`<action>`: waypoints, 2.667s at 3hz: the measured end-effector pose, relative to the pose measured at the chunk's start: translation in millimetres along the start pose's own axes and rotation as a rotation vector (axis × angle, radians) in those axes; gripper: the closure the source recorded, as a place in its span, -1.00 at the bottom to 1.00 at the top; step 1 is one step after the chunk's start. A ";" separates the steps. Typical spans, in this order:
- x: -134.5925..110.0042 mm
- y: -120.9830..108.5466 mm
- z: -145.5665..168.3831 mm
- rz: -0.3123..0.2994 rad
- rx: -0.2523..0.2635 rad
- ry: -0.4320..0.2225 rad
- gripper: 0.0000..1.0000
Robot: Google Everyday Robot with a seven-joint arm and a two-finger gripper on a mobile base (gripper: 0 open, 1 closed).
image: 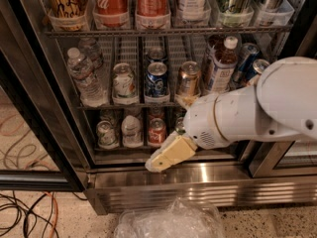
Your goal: Pick 7up can from middle shelf of fridge
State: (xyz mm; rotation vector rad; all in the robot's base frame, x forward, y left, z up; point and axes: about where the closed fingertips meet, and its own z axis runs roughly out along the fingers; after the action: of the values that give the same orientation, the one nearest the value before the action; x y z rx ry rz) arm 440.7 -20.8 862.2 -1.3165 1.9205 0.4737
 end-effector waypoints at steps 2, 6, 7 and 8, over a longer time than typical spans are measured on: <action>-35.5 34.6 43.0 0.023 -0.023 -0.162 -1.00; -40.4 21.2 62.0 0.280 0.174 -0.371 -1.00; -21.9 -4.9 56.5 0.460 0.279 -0.455 -1.00; -65.6 -0.4 64.6 0.516 0.331 -0.539 -1.00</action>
Offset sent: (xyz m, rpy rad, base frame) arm -0.0093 0.0932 -0.0080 0.2494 -0.0412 0.0290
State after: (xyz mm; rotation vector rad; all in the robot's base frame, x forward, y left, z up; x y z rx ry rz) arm 477.6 63.3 869.2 -0.4099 1.7540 0.6499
